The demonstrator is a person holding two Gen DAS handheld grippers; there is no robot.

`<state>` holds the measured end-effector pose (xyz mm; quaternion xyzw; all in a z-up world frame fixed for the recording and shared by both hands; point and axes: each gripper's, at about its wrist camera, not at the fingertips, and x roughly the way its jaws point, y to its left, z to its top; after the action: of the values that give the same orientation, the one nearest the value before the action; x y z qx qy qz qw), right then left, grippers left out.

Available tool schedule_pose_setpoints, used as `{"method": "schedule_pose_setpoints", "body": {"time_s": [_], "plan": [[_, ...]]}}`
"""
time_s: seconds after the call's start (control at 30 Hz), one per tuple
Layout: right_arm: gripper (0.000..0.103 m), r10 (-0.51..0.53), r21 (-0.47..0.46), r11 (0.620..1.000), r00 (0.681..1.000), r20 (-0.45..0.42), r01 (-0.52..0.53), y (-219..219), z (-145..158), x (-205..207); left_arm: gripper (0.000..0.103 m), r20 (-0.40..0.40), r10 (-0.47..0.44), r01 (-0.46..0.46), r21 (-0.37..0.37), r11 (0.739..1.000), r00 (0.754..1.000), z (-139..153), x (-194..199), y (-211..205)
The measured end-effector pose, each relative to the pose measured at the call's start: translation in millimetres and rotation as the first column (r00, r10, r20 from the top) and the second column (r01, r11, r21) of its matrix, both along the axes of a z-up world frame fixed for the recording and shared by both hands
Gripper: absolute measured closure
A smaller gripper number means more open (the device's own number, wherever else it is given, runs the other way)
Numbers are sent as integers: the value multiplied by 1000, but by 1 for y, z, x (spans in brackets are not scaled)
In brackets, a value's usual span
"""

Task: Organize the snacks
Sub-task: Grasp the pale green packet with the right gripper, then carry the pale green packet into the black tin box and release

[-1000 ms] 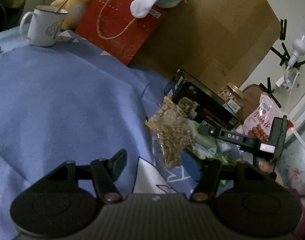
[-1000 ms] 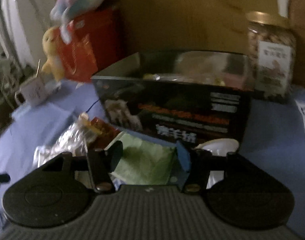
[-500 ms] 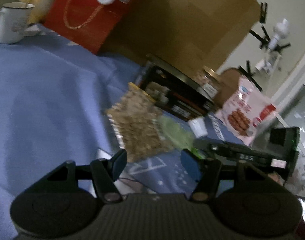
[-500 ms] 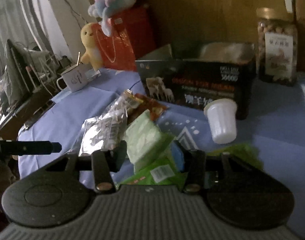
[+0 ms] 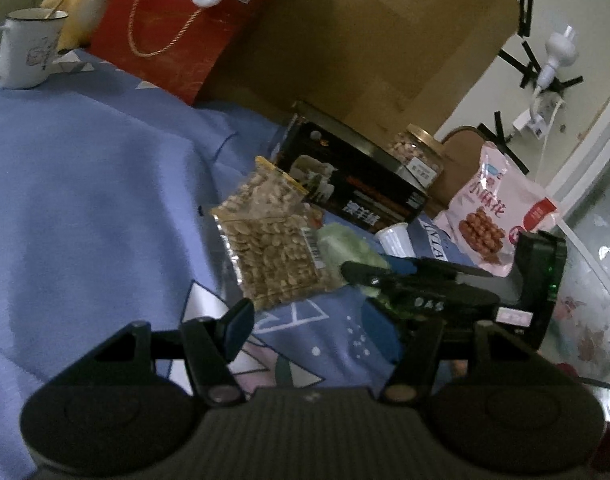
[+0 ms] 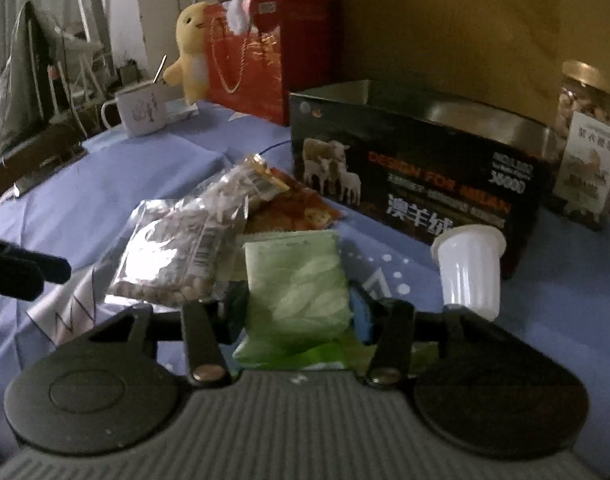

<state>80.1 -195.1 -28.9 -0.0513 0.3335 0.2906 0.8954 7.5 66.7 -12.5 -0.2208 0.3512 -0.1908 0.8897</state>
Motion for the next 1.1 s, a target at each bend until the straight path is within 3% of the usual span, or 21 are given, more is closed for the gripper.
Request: {"method": "schedule_pose_setpoints", "body": {"time_s": [0.07, 0.17, 0.3, 0.4, 0.5, 0.63, 0.83, 0.93, 1.03, 1.1], "plan": [[50, -52, 21, 998, 999, 5, 52, -9, 3, 2, 42, -4, 14, -14, -4, 1000, 1000, 0, 0, 2], [49, -70, 138, 988, 997, 19, 67, -26, 20, -4, 42, 2, 36, -36, -16, 999, 999, 4, -1, 9], [49, 170, 127, 976, 982, 76, -179, -4, 36, -34, 35, 28, 82, -81, -17, 997, 996, 12, -6, 21], [49, 358, 19, 932, 929, 89, -361, 32, 28, -59, 34, 35, 113, -112, -16, 994, 993, 15, -12, 31], [47, 439, -47, 899, 895, 83, -436, 54, 15, -70, 34, 31, 127, -126, -9, 992, 991, 14, -17, 36], [40, 377, -28, 926, 925, 54, -376, 46, 13, -68, 34, 22, 113, -113, -11, 994, 993, 10, -15, 37], [40, 244, 68, 968, 970, -5, -243, 8, 20, -80, 34, 4, 34, -34, -27, 999, 999, 1, 1, 26], [40, 206, 51, 977, 979, -5, -206, 2, 19, -92, 36, -3, -23, 23, -33, 999, 1000, -2, 10, 13], [42, 202, 67, 978, 978, -45, -199, -3, 19, -101, 41, 8, -94, 94, -15, 995, 996, 0, 16, 0], [52, 204, 104, 976, 973, -109, -193, -4, 14, -103, 44, 3, -126, 125, 18, 992, 992, 1, 20, -8]]}}
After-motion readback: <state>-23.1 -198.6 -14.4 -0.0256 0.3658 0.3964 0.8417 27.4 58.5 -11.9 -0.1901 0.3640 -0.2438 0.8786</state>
